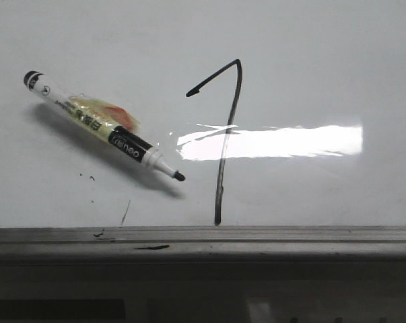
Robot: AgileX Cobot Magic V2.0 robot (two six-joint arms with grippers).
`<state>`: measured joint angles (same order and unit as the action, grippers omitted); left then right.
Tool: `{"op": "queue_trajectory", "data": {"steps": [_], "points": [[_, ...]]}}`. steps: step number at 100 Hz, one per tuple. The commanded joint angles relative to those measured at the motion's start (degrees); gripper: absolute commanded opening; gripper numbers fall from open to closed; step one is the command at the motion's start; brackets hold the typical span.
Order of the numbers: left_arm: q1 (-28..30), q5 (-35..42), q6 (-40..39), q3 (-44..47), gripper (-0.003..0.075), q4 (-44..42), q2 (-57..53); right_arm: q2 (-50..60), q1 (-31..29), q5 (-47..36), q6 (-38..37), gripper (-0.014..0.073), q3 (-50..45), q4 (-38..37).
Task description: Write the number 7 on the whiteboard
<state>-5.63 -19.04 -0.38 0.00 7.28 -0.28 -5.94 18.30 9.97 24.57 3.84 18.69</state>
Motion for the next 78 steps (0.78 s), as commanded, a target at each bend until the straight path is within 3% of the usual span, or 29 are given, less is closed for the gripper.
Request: {"op": "queue_trajectory", "data": {"steps": [1,26,35,78], "points": [[0.10,2.66,-0.71,1.41,-0.0020,0.72,-1.65,-0.59,-5.11,5.37,-20.41,-0.0065,-0.07,-16.10],[0.10,2.66,-0.71,1.41,-0.0020,0.72,-1.65,7.77,-14.95,8.08,-21.64,-0.0065,-5.33,-24.72],[0.10,2.66,-0.71,1.41,-0.0020,0.96,-1.65,7.39,-15.61,5.55,-21.64,-0.0065,-5.33,-28.20],[0.10,2.66,-0.71,1.41,-0.0020,0.96,-1.65,7.40,-15.50,5.45,-21.64,-0.0065,-5.33,-28.22]]}}
